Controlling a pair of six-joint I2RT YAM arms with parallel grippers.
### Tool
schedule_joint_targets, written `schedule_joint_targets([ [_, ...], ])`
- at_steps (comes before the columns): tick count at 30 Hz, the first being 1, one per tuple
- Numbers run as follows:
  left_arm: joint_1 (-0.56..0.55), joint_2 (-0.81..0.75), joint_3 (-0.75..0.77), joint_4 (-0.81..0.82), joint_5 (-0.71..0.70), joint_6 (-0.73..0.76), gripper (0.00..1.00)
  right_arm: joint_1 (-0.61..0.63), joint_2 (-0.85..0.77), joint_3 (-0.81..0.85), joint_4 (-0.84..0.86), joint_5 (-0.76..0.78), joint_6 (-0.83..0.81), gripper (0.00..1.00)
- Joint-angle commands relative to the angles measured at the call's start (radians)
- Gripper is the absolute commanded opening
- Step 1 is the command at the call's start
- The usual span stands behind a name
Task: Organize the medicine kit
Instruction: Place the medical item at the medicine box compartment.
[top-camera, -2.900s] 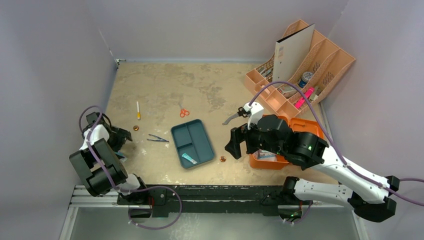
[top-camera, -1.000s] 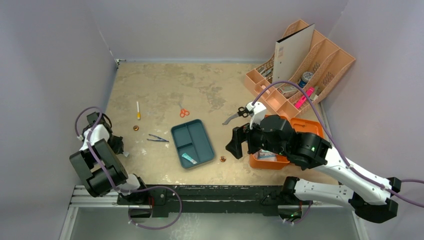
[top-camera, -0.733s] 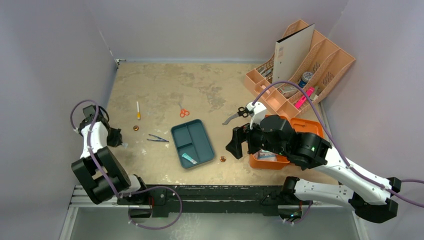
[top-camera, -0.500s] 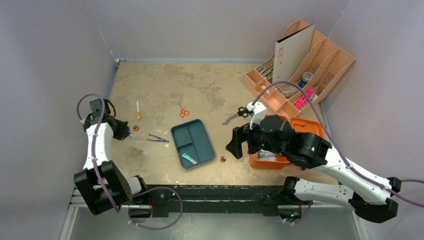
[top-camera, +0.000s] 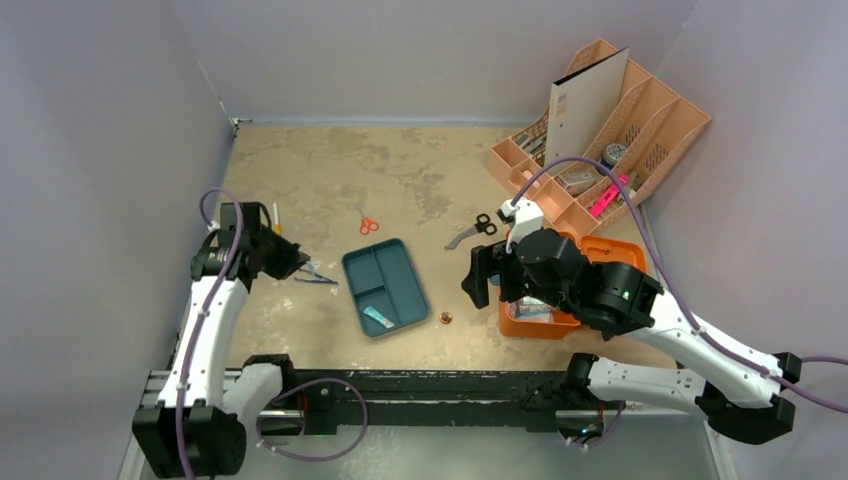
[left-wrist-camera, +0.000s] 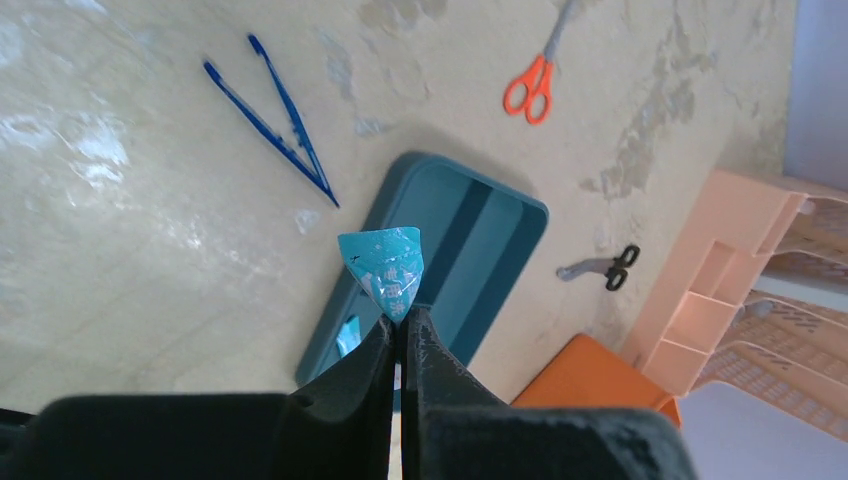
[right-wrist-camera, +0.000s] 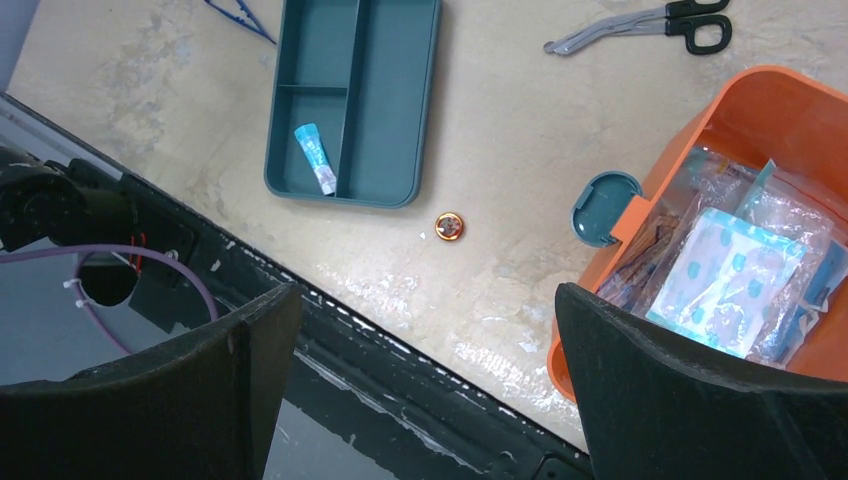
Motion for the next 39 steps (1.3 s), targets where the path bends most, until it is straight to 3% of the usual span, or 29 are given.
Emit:
schedule_joint_targets([
  [1,-0.087,-0.089,-0.040,-0.070,-0.034,-0.123,0.00,0.002,-0.013,-0.008,0.000,0.023,0.032,0.99],
  [11,-0.340,-0.145,-0.152,-0.070,-0.102,-0.337,0.00,0.003,-0.020,-0.033,-0.001,0.004,0.023,0.99],
  [23,-0.750,0.136,-0.098,0.056,-0.318,-0.629,0.00,0.003,-0.049,-0.059,-0.017,0.014,0.030,0.99],
  [33,-0.791,0.253,-0.090,0.111,-0.353,-0.660,0.00,0.003,-0.079,-0.051,-0.048,0.017,0.016,0.99],
  [39,-0.817,0.293,-0.102,0.122,-0.342,-0.713,0.10,0.003,-0.074,-0.053,-0.039,0.009,0.015,0.99],
])
